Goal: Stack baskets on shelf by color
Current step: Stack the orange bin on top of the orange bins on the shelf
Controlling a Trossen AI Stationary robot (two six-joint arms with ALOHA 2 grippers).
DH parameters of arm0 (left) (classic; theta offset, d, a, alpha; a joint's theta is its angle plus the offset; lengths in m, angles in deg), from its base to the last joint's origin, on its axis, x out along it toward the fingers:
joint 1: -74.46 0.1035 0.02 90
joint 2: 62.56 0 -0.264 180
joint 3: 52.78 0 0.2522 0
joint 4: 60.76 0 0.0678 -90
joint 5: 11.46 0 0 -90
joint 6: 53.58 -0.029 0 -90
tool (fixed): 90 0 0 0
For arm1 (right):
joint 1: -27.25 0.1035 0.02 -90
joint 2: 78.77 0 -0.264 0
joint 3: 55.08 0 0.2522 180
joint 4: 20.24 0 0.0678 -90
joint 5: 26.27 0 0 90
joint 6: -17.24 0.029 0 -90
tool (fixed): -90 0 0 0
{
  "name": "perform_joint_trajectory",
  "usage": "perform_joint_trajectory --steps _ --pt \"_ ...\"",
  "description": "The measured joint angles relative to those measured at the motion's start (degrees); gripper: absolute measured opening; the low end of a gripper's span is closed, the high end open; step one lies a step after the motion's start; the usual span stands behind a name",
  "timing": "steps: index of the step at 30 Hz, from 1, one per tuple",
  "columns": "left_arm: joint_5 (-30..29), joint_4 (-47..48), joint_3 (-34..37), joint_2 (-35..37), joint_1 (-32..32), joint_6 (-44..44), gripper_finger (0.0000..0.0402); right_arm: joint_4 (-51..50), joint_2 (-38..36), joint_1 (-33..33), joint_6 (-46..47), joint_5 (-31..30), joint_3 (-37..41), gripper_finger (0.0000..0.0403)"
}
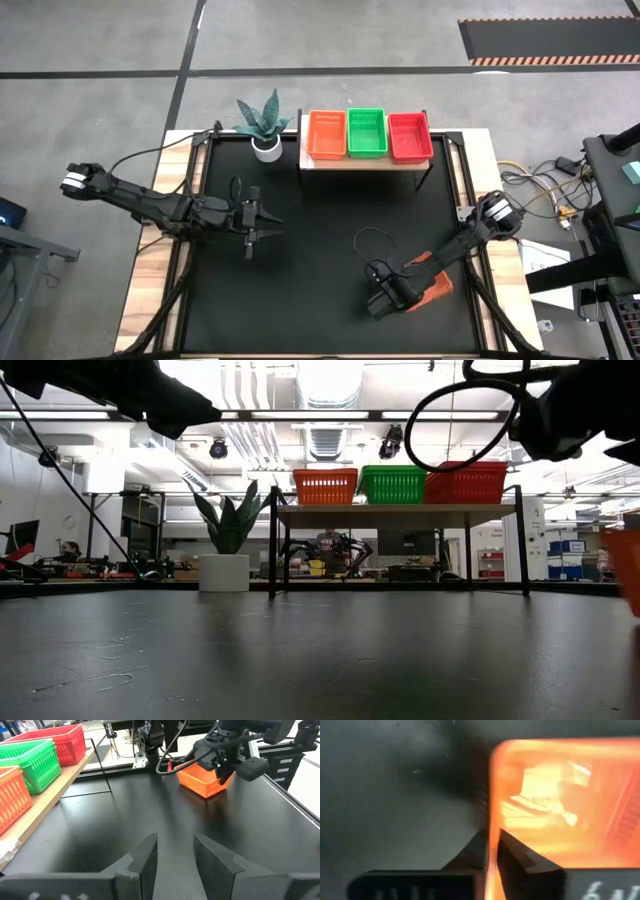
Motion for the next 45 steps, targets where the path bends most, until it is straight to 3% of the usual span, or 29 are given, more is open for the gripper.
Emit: perform_joint_trajectory --steps 5,12,22,26,35,45 --pt "0.00 0.00 0.00 0.00 -0.01 0.07 0.0112 -0.29 -0.25 0.10 -6.85 0.07 -1.91 0.0013" --pt "0.00 -0.02 0.00 0.00 -0.01 0.18 0.0112 -0.82 -0.25 0.10 -28.30 -2.53 -9.65 0.0009" --pt "0.00 -0.02 0.02 0.00 0.00 0.32 0.0112 -10.79 -0.27 -1.64 -54.36 -24.16 -24.42 0.0009" --pt "0.00 -0.02 0.02 0.00 -0.01 0.39 0.0112 -13.98 -0.27 -3.51 -62.27 -29.28 -29.78 0.0009" --pt "0.00 -0.02 0.04 0.00 0.00 0.39 0.0112 -15.61 -0.29 -10.36 -78.44 -39.05 -39.53 0.0009" --pt "0.00 -0.02 0.04 0.00 0.00 0.41 0.0112 -13.52 -0.29 -25.60 -91.76 -40.63 -42.96 0.0009"
